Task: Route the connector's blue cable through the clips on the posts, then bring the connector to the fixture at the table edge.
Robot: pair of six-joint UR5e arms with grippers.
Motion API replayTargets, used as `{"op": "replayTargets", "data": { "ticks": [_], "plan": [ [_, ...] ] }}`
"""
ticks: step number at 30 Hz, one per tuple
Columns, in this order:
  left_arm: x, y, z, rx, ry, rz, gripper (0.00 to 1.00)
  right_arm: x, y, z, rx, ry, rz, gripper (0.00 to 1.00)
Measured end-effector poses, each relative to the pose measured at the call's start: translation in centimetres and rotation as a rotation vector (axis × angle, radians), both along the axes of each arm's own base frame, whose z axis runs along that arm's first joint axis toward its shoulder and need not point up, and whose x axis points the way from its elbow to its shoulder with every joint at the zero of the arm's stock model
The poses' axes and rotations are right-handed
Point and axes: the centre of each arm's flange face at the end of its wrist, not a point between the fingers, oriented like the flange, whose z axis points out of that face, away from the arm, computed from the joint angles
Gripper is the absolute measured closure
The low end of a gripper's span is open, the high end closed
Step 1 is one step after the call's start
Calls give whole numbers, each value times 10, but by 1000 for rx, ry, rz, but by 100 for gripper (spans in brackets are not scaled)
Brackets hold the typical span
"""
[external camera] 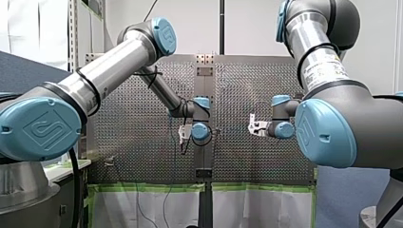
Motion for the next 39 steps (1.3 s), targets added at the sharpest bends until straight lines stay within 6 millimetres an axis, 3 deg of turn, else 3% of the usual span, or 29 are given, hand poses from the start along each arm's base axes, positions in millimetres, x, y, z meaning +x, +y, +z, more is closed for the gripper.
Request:
{"op": "replayTargets", "data": {
  "ticks": [4, 6, 7, 9, 10, 11, 19, 30, 39],
  "plan": [
    [-3, -1, -1, 30, 4, 1, 61, 0, 0, 0, 0, 0, 1, 98],
    [-4, -2, -1, 48, 6, -2, 45, 0, 0, 0, 1, 0, 1, 98],
    [-4, -2, 0, 61, 8, -2, 45, 0, 0, 0, 2, -1, 1, 98],
    [-5, -1, 0, 82, 13, 0, 15, 0, 1, 0, 4, -1, 2, 98],
    [-6, -1, 0, 94, 18, 0, 15, 0, 1, -1, 6, -1, 2, 98],
    [-6, -1, 0, 101, 22, 0, 0, 0, 1, -1, 7, -1, 2, 98],
    [-11, 2, 11, 138, 55, 15, 0, 1, 3, -2, 19, 3, 4, 98],
    [-29, -6, 51, 155, 77, -9, 0, 0, 4, -3, 35, 7, 4, 98],
    [-49, -8, 43, 204, 142, -36, 0, 0, 5, -4, 42, 11, 4, 98]
  ]
}}
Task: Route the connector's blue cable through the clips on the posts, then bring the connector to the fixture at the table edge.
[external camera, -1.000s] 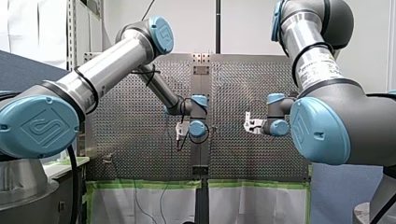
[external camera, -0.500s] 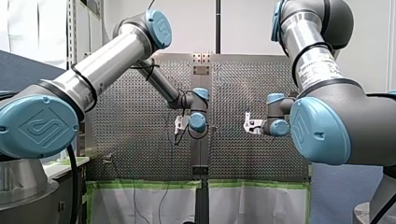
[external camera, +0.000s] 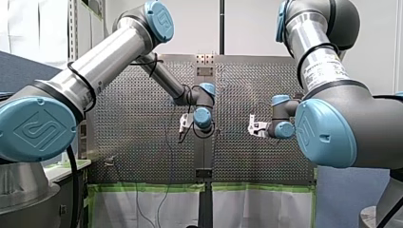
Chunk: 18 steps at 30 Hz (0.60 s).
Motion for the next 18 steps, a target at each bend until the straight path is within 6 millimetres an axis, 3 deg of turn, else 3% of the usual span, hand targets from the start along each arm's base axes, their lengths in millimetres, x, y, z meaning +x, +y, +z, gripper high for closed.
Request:
{"op": "replayTargets", "data": {
  "ticks": [9, 18],
  "plan": [
    [-11, 7, -14, 36, 31, 2, 0, 0, 0, 0, 4, 3, 0, 98],
    [-19, 1, -7, 33, 26, -13, 0, -3, -1, -1, 4, 4, -2, 98]
  ]
}}
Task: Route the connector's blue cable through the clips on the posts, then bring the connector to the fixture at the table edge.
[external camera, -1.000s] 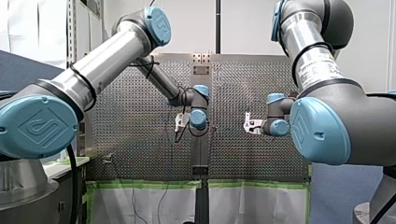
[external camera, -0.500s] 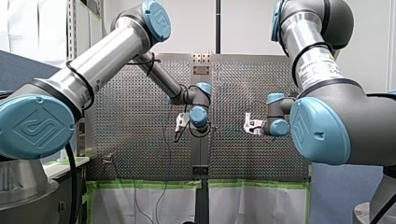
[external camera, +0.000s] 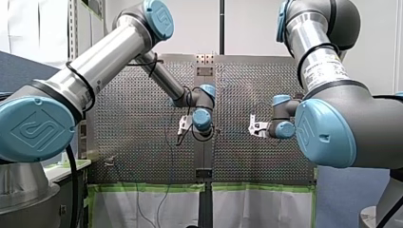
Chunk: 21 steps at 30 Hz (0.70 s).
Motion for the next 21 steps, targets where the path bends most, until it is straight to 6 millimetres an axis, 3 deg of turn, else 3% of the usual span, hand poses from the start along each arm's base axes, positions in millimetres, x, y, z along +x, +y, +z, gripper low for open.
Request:
{"op": "replayTargets", "data": {
  "ticks": [7, 21],
  "plan": [
    [-11, 1, 8, -11, -13, -11, 0, 1, 0, 0, 0, 0, 2, 98],
    [-40, -10, 1, -11, 1, -72, 0, 1, 1, 0, -1, 1, 2, 98]
  ]
}}
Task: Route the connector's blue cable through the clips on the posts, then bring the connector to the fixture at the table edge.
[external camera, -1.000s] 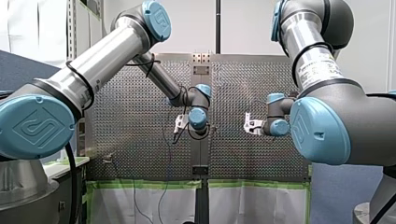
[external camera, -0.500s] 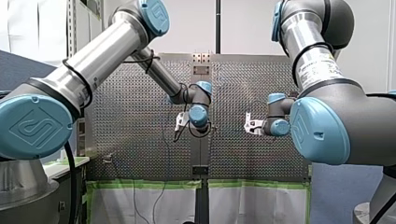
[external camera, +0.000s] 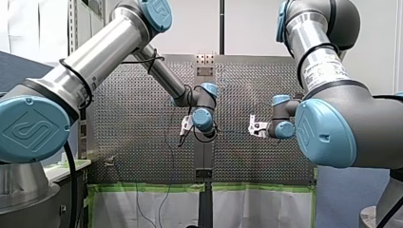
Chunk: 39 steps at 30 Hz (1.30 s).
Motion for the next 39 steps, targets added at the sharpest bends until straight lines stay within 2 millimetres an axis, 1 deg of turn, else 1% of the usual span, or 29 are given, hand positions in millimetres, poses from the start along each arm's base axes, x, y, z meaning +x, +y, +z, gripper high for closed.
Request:
{"op": "replayTargets", "data": {
  "ticks": [12, 21, 27, 34, 39],
  "plan": [
    [-17, -18, 11, -31, -29, -40, 0, -2, -2, 0, -3, -1, -4, 98],
    [-28, -26, 12, -38, -26, -54, 0, 0, 0, 0, -2, 0, -1, 98],
    [-33, -24, 8, -47, -20, -30, 0, 0, 0, 0, -3, -1, 0, 98],
    [-33, -19, 2, -68, -30, -7, 0, 2, 0, 1, -8, -2, 3, 98],
    [-31, -18, 2, -79, -33, -5, 0, 3, 0, 1, -8, -2, 4, 98]
  ]
}}
